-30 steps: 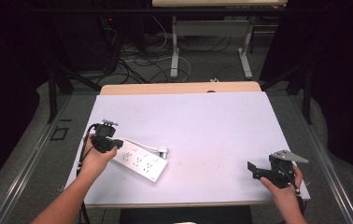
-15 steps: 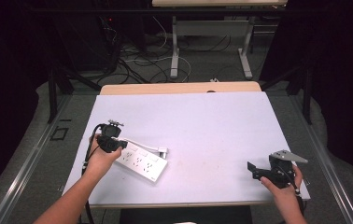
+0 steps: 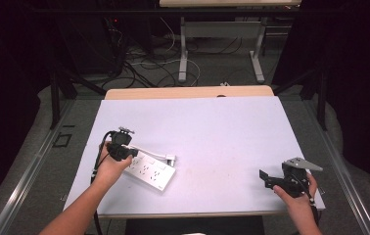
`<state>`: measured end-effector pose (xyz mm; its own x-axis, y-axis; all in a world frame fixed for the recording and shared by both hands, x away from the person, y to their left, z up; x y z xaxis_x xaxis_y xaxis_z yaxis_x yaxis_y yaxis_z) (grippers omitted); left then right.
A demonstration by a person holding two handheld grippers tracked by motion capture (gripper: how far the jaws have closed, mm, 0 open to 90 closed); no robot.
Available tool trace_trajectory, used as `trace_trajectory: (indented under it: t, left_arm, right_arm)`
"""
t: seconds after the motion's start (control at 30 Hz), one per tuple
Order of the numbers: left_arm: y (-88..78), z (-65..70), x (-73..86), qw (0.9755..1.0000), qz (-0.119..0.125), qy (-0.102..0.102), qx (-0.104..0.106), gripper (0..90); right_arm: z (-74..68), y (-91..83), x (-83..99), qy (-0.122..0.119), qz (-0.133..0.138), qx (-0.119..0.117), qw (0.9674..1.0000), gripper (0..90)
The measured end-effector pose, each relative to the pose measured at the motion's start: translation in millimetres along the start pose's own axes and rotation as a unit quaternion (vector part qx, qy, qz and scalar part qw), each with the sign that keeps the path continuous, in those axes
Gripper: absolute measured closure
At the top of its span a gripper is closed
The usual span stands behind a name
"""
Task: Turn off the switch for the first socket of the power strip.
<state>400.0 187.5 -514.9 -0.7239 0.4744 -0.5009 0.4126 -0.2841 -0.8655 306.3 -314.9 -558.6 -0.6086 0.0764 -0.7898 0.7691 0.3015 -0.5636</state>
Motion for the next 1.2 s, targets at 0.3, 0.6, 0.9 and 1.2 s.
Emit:
trace_trajectory:
  t: [0.3, 0.6, 0.9, 1.2]
  left_arm:
    - [7.7, 5.9, -2.1, 1.0, -0.001, 0.005, 0.006, 89.9]
    - [12.4, 8.8, -3.9, 0.9999, -0.002, 0.011, 0.012, 89.9]
    - [18.1, 11.6, -3.3, 0.9998, -0.006, 0.013, 0.013, 89.6]
    - [18.9, 10.1, -3.1, 0.9998, -0.004, 0.016, 0.009, 88.7]
  right_arm:
    - [0.0, -0.1, -0.1, -0.001, 0.0, 0.0, 1.0, 6.5]
    - [0.0, -0.1, -0.2, 0.001, 0.001, -0.001, 1.0, 6.6]
    - [0.7, 0.2, -0.1, 0.001, 0.0, -0.002, 1.0, 6.7]
    - [0.5, 0.2, -0.1, 0.001, 0.0, -0.003, 1.0, 6.7]
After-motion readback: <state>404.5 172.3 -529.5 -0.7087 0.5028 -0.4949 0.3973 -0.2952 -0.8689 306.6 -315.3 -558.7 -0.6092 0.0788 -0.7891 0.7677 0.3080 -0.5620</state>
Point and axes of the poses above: each handheld gripper's, and its own axes: y roughly forward along the jaws, x roughly out of its underside, z roughly to its right, the point moved 2 cm from there along y, roughly forward along the jaws, and after that the axes turned 9 degrees about y, right-handed, at the moved point
